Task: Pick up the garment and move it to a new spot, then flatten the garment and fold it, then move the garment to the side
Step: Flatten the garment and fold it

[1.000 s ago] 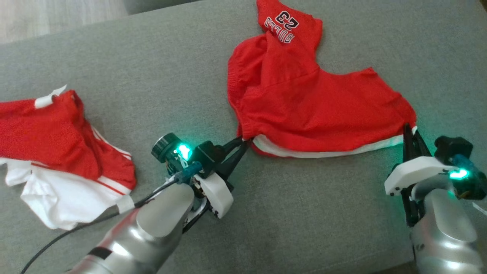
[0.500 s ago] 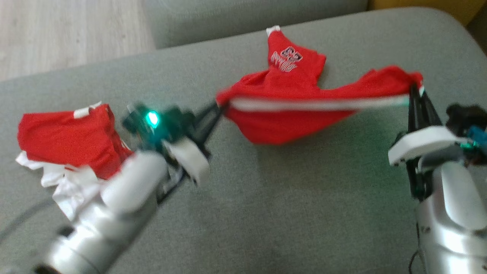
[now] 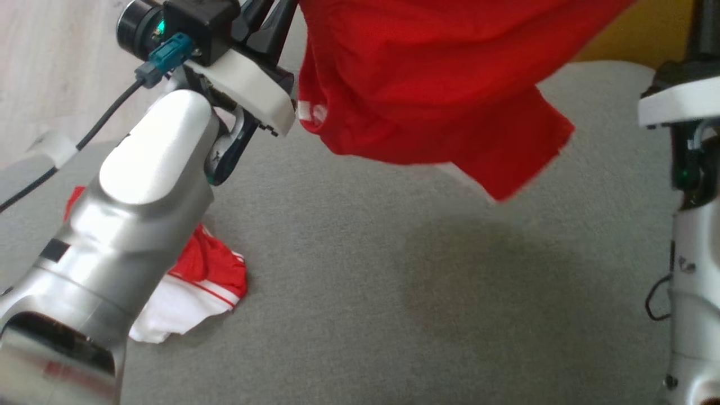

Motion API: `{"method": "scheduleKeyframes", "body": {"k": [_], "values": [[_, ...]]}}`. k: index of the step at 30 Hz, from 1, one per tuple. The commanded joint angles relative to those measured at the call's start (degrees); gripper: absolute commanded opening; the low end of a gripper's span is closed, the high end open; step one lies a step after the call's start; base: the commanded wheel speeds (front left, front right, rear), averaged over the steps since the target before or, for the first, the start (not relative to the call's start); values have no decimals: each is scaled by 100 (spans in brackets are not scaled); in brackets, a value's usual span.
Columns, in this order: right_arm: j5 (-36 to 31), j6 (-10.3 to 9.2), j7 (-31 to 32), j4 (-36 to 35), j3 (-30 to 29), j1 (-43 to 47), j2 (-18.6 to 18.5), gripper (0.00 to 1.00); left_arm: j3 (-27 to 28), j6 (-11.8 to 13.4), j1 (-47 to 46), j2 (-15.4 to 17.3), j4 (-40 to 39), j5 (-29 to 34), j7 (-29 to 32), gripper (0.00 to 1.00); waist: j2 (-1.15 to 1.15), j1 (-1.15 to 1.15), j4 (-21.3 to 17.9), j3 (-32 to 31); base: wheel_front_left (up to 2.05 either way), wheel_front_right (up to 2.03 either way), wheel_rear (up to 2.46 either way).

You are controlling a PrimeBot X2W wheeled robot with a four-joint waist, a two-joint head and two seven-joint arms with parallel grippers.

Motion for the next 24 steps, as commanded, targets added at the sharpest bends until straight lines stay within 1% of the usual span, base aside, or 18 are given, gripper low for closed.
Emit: {"method": "scheduleKeyframes", "body": {"k": [1, 8, 12, 16, 20, 24], "values": [[-53, -4, -35, -242, 102, -65, 10, 0, 243, 57, -334, 187, -98, -30, -42, 0, 0, 1, 65, -59, 0, 0, 0], [-382, -4, 118, -860, 126, 466, 84, 0, 152, 111, -231, 300, -210, 4, 52, 0, 0, 1, 268, -197, 0, 0, 0], [-410, -4, 387, -1094, 189, 866, 83, 0, 57, 78, 71, 407, -444, -164, 421, 0, 0, 1, 374, -218, 0, 0, 0], [-385, -4, 677, -1254, 185, 1137, 30, 0, 50, 119, 347, 622, -825, -325, 737, 0, 0, 1, 410, -149, 0, 0, 0], [-261, -4, 1117, -1298, 32, 1332, 71, 0, 32, 150, 570, 836, -1245, -493, 1105, 0, 0, 1, 385, -24, 0, 0, 0], [-225, -4, 1487, -1287, -37, 1357, 96, 0, -77, 125, 630, 1015, -1610, -612, 1637, 0, 0, 1, 305, 219, 0, 0, 0]]}}
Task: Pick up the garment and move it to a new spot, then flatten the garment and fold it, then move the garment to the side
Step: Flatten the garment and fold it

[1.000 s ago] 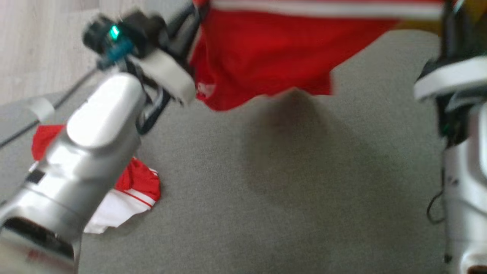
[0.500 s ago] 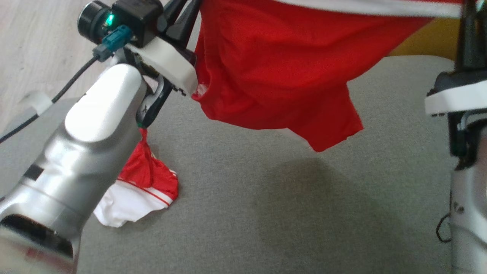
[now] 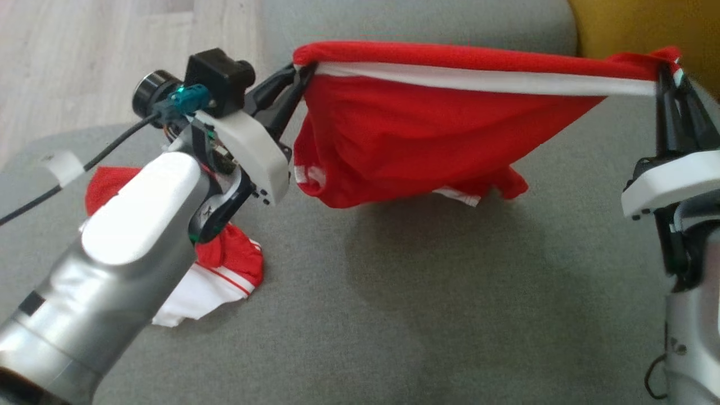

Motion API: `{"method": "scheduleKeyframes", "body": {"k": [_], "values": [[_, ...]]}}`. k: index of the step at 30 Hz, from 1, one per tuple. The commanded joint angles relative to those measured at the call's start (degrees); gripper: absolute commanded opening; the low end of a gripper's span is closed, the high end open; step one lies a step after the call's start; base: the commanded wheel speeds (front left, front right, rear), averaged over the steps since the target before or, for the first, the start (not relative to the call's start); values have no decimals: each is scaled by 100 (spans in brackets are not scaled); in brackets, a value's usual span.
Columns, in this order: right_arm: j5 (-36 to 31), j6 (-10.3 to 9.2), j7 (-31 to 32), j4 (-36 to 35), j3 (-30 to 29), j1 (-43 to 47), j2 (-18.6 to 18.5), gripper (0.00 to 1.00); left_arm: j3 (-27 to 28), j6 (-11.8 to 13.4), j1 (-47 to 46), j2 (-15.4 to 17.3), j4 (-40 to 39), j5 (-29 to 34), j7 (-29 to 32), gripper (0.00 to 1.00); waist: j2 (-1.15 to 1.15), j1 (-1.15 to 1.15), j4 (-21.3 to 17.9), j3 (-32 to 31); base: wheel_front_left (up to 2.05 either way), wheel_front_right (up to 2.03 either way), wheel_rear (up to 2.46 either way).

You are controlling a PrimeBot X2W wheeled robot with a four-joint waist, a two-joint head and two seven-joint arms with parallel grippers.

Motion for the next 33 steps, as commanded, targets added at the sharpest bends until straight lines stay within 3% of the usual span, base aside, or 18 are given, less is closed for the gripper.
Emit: {"method": "scheduleKeyframes", "body": {"k": [1, 8, 12, 13, 20, 23, 28, 33], "values": [[60, -4, 112, -217, 83, -263, 1, 0, 234, 42, -309, 291, -266, -98, 224, 0, 0, 0, -87, 234, 0, 0, 0], [307, -4, 644, 664, 361, -1485, 92, 0, 326, -50, -1122, 378, -81, -257, 1018, 0, 0, 0, -367, 1085, 0, 0, 0], [488, -4, 616, 1739, 288, -2837, 181, 0, 434, -108, -2046, 306, 619, -71, 1078, 0, 0, 0, -493, 1592, 0, 0, 0], [488, -4, 616, 1739, 288, -2837, 181, 0, 434, -108, -2046, 306, 619, -71, 1078, 0, 0, 0, -493, 1592, 0, 0, 0], [313, -4, -1097, 3370, -793, -4935, 325, 0, 904, 182, -3558, -171, 1743, 399, -392, 0, 0, 0, -556, 2171, 0, 0, 0], [183, -4, -1345, 4181, -954, -5114, 348, 0, 823, -5, -3589, -428, 2118, 433, -862, 0, 0, 0, -541, 2255, 0, 0, 0], [-116, -4, -1246, 5335, -1217, -4848, 351, 0, 375, -318, -2982, -740, 2545, 361, -1160, 0, 0, 0, -477, 2315, 0, 0, 0], [-300, -4, -945, 6092, -1403, -4416, 170, 0, -309, -393, -2117, -736, 2595, 318, -1273, 0, 0, 0, -409, 2217, 0, 0, 0]]}}
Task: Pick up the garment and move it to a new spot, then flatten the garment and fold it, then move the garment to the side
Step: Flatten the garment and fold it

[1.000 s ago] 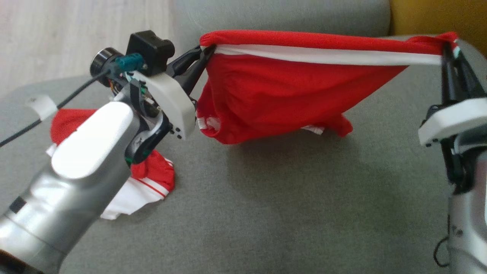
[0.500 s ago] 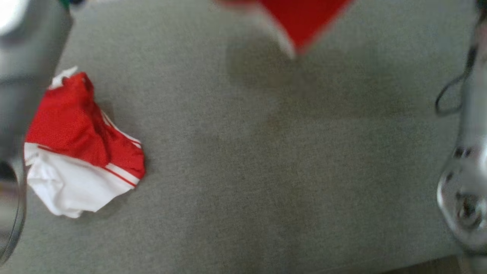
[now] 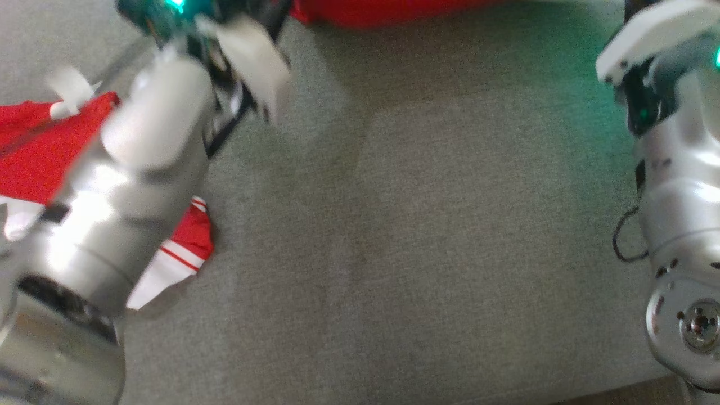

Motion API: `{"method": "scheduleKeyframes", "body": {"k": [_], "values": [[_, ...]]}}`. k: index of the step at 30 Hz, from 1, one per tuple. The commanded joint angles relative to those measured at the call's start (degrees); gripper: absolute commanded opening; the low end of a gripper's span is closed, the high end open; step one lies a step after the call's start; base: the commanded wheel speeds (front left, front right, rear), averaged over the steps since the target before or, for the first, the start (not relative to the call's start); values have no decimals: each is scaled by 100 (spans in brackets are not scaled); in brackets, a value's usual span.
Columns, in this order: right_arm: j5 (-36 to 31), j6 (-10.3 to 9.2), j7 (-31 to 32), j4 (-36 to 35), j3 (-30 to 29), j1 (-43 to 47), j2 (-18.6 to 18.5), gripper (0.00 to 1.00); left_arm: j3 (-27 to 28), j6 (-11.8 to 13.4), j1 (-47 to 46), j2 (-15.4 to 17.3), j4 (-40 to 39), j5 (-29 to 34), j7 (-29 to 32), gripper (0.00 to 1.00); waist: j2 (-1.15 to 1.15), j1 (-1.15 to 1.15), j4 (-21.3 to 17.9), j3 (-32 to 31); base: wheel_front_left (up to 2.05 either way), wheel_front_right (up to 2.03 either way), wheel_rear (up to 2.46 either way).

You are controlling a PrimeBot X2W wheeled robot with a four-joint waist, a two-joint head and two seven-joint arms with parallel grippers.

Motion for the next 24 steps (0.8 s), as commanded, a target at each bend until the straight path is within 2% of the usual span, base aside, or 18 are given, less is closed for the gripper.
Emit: {"method": "scheduleKeyframes", "body": {"k": [1, 9, 17, 24], "values": [[-7, -5, 30, -110, 19, -57, -82, 0, 68, 14, -132, 234, -170, -108, -74, 0, 0, 0, 25, -73, 0, 0, 0], [185, -5, 557, 591, 99, 569, -488, 0, -895, 10, 1013, 640, -696, -486, -121, 0, 0, 0, 146, -629, 0, 0, 0], [370, -5, 1174, 861, 648, 1119, -824, 0, -1238, 12, 1700, 695, -935, -628, -227, 0, 0, 0, 201, -1289, 0, 0, 0], [799, -5, 1484, 901, 1030, 1571, -965, 0, -1357, 188, 2220, 653, -1160, -666, -346, 0, 0, 0, 206, -1768, 0, 0, 0]]}}
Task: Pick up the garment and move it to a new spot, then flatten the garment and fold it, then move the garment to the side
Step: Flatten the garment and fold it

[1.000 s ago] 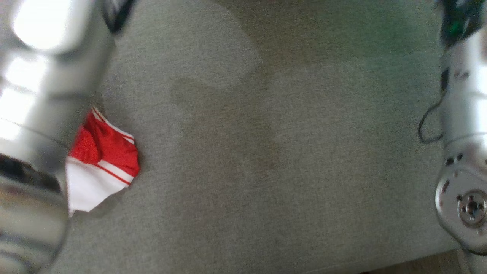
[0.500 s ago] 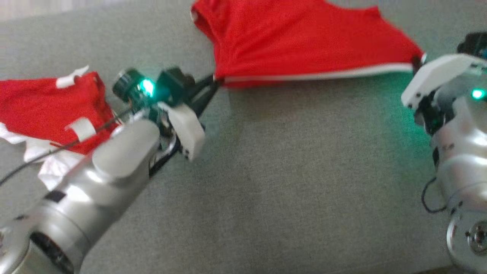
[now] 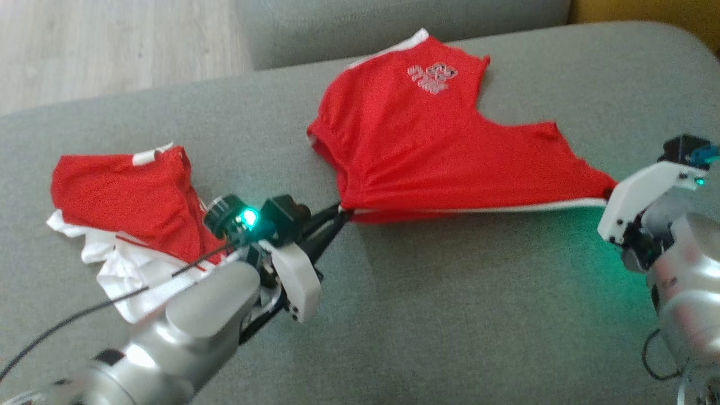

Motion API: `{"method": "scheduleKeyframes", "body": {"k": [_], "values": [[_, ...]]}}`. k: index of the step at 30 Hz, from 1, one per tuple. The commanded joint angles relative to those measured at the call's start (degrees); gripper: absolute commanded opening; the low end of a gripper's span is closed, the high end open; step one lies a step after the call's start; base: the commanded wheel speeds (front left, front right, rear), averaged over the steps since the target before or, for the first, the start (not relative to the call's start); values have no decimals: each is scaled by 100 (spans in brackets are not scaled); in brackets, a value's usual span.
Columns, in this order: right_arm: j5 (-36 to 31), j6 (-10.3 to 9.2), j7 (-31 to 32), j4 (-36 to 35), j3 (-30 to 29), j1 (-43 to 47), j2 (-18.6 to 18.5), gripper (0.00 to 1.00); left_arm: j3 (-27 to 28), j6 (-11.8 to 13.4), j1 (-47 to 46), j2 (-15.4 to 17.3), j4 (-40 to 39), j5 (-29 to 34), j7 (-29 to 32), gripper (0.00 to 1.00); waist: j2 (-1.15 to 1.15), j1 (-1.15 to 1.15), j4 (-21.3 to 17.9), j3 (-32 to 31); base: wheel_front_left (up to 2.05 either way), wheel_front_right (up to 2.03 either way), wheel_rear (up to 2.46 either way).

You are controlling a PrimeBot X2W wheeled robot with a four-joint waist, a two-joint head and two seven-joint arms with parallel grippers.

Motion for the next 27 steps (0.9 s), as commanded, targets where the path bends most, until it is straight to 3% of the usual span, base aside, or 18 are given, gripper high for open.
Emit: {"method": "scheduleKeyframes", "body": {"k": [1, 7, 13, 19, 20, 27], "values": [[88, -5, 13, -147, 151, 11, -206, 0, 187, 111, -143, 218, -86, -62, -75, 0, 0, 2, 12, -180, 0, 0, 0], [651, -5, 193, -350, 462, 476, -336, 0, 118, 292, 334, 209, -331, -143, -122, 0, 0, 2, 20, -531, 0, 0, 0], [1397, -5, 425, -1004, 697, 1126, -488, 0, 70, 496, 778, 273, -723, -236, -113, 0, 0, 2, 34, -799, 0, 0, 0], [2083, -5, 699, -2234, 735, 1968, -659, 0, 84, 776, 1043, 389, -1268, -331, -23, 0, 0, 2, 84, -804, 0, 0, 0], [2201, -5, 754, -2723, 650, 2175, -668, 0, 131, 897, 1060, 446, -1385, -353, 4, 0, 0, 2, 98, -747, 0, 0, 0], [2084, -5, 765, -4299, 74, 2242, -405, 0, 494, 1251, 745, 469, -1586, -463, 28, 0, 0, 2, 241, -249, 0, 0, 0]]}}
